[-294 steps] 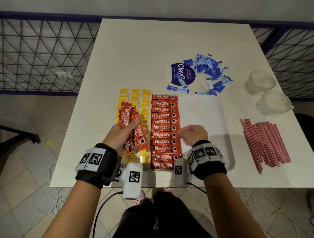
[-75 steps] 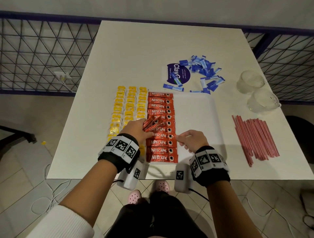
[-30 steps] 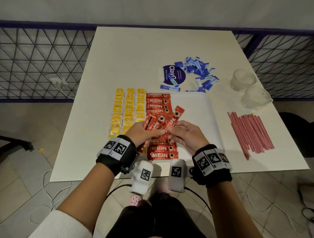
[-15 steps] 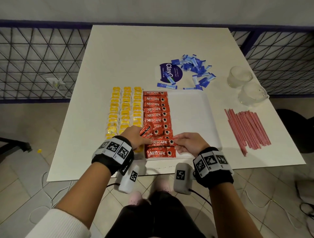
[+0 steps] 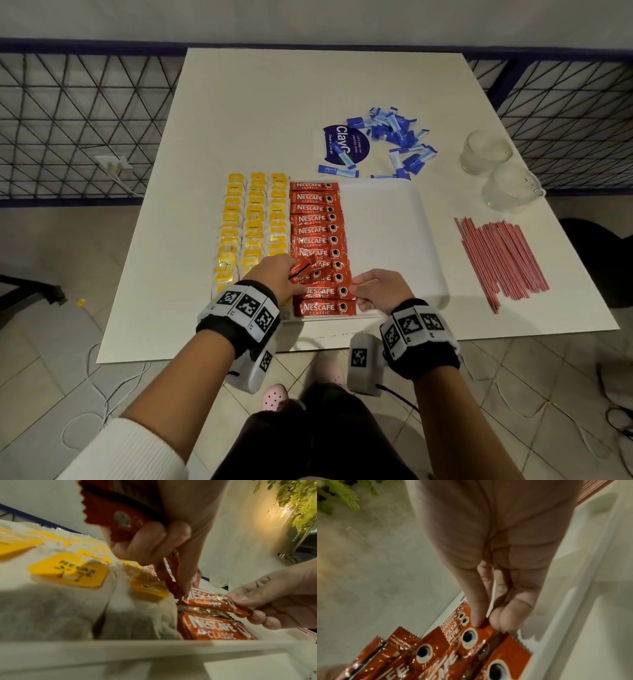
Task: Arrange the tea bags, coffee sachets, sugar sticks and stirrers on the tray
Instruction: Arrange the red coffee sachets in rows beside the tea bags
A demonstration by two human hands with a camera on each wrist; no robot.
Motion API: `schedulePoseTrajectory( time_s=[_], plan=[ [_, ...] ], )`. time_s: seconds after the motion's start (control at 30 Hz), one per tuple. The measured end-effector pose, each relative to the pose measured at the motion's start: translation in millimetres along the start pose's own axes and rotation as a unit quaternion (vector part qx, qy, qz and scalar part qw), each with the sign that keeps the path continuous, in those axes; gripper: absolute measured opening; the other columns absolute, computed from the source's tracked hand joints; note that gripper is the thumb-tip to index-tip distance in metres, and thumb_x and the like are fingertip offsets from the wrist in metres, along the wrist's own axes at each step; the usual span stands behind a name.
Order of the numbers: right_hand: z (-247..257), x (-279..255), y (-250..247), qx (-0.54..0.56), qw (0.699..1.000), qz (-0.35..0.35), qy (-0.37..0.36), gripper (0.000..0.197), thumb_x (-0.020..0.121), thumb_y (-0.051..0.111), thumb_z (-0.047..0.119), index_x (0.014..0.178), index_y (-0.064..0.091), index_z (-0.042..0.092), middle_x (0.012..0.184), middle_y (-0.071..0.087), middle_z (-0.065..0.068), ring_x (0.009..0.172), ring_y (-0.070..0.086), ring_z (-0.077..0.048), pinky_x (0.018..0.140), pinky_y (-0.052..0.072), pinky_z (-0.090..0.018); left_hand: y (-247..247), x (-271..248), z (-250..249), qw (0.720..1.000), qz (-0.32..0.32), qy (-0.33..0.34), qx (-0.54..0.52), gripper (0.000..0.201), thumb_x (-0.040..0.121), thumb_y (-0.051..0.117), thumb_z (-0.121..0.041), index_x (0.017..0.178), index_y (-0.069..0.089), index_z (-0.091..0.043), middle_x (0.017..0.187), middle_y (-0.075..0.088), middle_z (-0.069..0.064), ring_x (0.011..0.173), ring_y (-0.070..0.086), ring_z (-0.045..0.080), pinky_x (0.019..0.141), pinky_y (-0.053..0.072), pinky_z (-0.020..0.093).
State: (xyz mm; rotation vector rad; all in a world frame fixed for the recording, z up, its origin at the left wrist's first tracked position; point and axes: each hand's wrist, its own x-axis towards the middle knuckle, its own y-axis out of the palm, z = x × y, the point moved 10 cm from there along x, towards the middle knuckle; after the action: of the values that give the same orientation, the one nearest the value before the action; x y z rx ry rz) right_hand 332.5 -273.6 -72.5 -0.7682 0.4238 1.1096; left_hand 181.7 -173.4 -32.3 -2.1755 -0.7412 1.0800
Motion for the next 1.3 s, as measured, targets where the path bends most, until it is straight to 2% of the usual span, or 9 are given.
schedulePoseTrajectory(
  time_s=[0.17, 0.4, 0.67, 0.87, 0.97, 1.03, 1.1, 1.17, 1.3],
  plan=[
    [-2, 3, -1, -0.009, 1.0, -0.012, 0.012, 0.013, 0.083, 0.068, 0.013, 0.075, 0.057, 0.017, 0.068, 0.061, -0.001, 0.061, 0.055, -0.012, 0.084, 0.053, -0.032, 0, -2, -5, 0.999, -0.005, 0.022, 0.026, 0.04, 0.085, 0.065, -0.025, 0.121, 0.056, -0.009, 0.123, 0.055, 0.006, 0.113, 0.052, 0.021, 0.095, 0.039, 0.028],
    [-2, 2, -1, -0.019, 0.999, -0.012, 0.024, 0.011, 0.083, 0.067, 0.012, 0.078, 0.058, 0.014, 0.066, 0.056, -0.002, 0.057, 0.049, -0.013, 0.064, 0.046, -0.023, 0, -2, -4, 1.0, 0.007, 0.012, 0.017, 0.037, 0.086, 0.065, -0.024, 0.12, 0.057, -0.011, 0.121, 0.059, 0.005, 0.111, 0.056, 0.021, 0.093, 0.041, 0.028],
    [5, 1, -5, -0.026, 0.999, -0.013, 0.013, 0.016, 0.081, 0.069, 0.015, 0.082, 0.054, 0.013, 0.067, 0.055, -0.003, 0.055, 0.048, -0.013, 0.057, 0.043, -0.022, -1, 1, 1, 1.0, 0.007, 0.006, -0.015, 0.037, 0.086, 0.064, -0.03, 0.119, 0.058, -0.013, 0.115, 0.064, 0.005, 0.102, 0.06, 0.019, 0.082, 0.042, 0.024],
    [37, -13, -4, 0.038, 0.996, 0.021, -0.081, 0.029, 0.08, 0.071, 0.019, 0.105, 0.055, 0.02, 0.084, 0.061, -0.001, 0.072, 0.058, -0.017, 0.075, 0.051, -0.032, -7, -2, -12, 0.995, 0.007, 0.032, -0.099, 0.034, 0.088, 0.059, -0.038, 0.111, 0.061, -0.014, 0.093, 0.062, 0.001, 0.081, 0.054, 0.012, 0.061, 0.04, 0.012],
    [50, -20, 5, 0.037, 0.992, 0.048, -0.114, 0.032, 0.082, 0.068, 0.022, 0.112, 0.058, 0.019, 0.091, 0.063, -0.002, 0.076, 0.061, -0.015, 0.077, 0.053, -0.031, -4, -5, -22, 0.987, 0.032, 0.048, -0.148, 0.029, 0.088, 0.059, -0.037, 0.111, 0.06, -0.02, 0.09, 0.062, -0.004, 0.077, 0.056, 0.011, 0.062, 0.041, 0.012],
    [51, -21, 6, 0.044, 0.991, 0.05, -0.117, 0.02, 0.084, 0.066, 0.02, 0.102, 0.061, 0.013, 0.082, 0.063, -0.002, 0.07, 0.059, -0.014, 0.078, 0.052, -0.033, 0, -7, -25, 0.977, 0.057, 0.047, -0.198, 0.014, 0.087, 0.061, -0.037, 0.097, 0.058, -0.027, 0.073, 0.064, -0.006, 0.054, 0.054, 0.008, 0.049, 0.041, 0.016],
    [50, -22, 5, 0.063, 0.99, 0.052, -0.111, 0.008, 0.085, 0.064, 0.017, 0.088, 0.06, 0.011, 0.073, 0.062, -0.003, 0.063, 0.056, -0.013, 0.069, 0.051, -0.028, 0, -9, -24, 0.967, 0.073, 0.041, -0.239, 0.011, 0.087, 0.06, -0.036, 0.089, 0.055, -0.026, 0.057, 0.063, -0.008, 0.037, 0.044, 0.006, 0.041, 0.037, 0.017],
    [49, -22, 0, 0.08, 0.99, 0.045, -0.103, 0.007, 0.086, 0.064, 0.016, 0.081, 0.06, 0.012, 0.069, 0.062, -0.002, 0.06, 0.054, -0.013, 0.062, 0.048, -0.023, -3, -10, -19, 0.954, 0.077, 0.022, -0.29, 0.013, 0.087, 0.06, -0.033, 0.091, 0.055, -0.022, 0.054, 0.065, -0.009, 0.033, 0.04, 0.005, 0.038, 0.035, 0.018],
    [45, -21, -8, 0.081, 0.992, 0.03, -0.087, 0.014, 0.085, 0.065, 0.017, 0.073, 0.06, 0.011, 0.068, 0.059, -0.003, 0.061, 0.051, -0.015, 0.064, 0.044, -0.026, -11, -17, -10, 0.924, 0.078, 0.002, -0.375, 0.008, 0.089, 0.059, -0.021, 0.092, 0.056, -0.014, 0.051, 0.065, -0.007, 0.029, 0.037, 0.003, 0.034, 0.033, 0.014]
  ],
)
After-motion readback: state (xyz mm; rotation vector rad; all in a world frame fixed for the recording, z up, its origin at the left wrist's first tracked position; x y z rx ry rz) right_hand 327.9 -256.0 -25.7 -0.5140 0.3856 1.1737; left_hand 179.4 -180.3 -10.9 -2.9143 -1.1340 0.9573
